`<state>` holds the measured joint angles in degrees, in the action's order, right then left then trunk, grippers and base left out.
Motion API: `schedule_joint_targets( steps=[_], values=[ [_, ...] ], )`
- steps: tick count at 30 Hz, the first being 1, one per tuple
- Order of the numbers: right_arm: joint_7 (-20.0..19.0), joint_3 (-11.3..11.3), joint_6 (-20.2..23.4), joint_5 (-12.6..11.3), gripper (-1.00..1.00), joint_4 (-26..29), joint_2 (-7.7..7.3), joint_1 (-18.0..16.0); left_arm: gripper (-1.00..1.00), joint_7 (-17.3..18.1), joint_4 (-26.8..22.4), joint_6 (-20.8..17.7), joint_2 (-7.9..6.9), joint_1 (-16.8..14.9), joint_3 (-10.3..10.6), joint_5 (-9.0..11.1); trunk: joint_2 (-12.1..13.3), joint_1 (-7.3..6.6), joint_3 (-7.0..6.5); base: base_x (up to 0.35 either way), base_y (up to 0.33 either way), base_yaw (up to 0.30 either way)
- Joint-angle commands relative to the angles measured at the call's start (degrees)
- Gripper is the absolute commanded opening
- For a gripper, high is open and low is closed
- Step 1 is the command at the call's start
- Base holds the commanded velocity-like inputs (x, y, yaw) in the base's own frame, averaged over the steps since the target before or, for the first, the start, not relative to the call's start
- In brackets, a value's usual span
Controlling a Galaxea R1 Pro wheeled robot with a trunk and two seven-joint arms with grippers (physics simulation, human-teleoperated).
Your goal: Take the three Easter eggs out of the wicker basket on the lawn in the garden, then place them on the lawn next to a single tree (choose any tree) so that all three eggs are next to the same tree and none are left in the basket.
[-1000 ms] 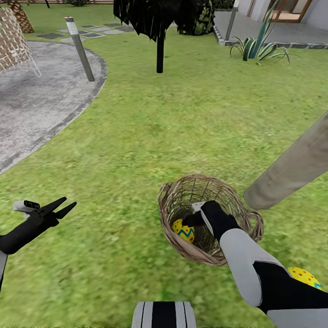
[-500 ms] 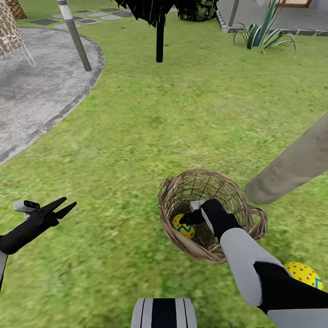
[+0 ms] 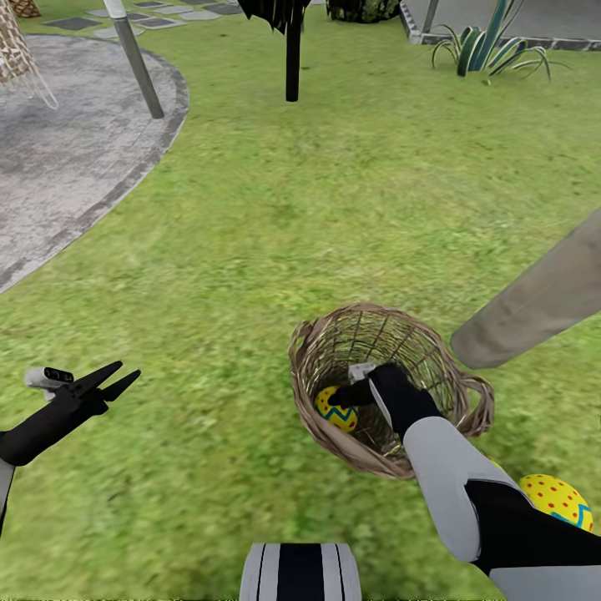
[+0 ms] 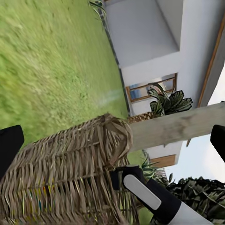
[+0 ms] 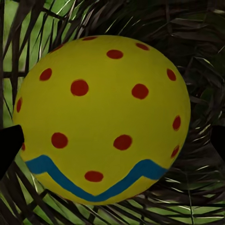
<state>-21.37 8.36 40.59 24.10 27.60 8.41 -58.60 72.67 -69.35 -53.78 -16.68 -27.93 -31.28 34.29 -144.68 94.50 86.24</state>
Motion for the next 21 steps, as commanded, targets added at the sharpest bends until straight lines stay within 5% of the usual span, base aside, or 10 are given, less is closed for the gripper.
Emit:
schedule_joint_targets(
  steps=[1,16,17,21],
  values=[
    [-0.46,0.43,0.06,0.60,1.00,0.05,0.09,-0.02,1.00,0.04,0.01,-0.46,0.01,-0.02,-0.01,0.16,-0.03,0.01,0.26,0.000,0.000,0.000],
    [-0.69,0.85,0.24,0.44,1.00,-0.52,0.17,-0.02,1.00,0.01,0.01,-0.53,0.00,-0.02,-0.01,0.16,-0.23,0.40,3.59,0.000,0.000,0.000],
    [-0.69,0.86,0.32,0.43,-1.00,-0.52,0.16,-0.02,1.00,0.01,0.01,-0.54,-0.01,-0.02,-0.01,0.16,-0.24,0.42,3.81,0.000,0.000,0.000],
    [-0.77,0.91,0.37,0.43,-1.00,-0.53,0.12,-0.02,1.00,0.03,-0.02,-0.53,0.03,-0.02,0.02,0.19,-0.26,0.45,4.03,0.000,0.000,0.000]
  ],
)
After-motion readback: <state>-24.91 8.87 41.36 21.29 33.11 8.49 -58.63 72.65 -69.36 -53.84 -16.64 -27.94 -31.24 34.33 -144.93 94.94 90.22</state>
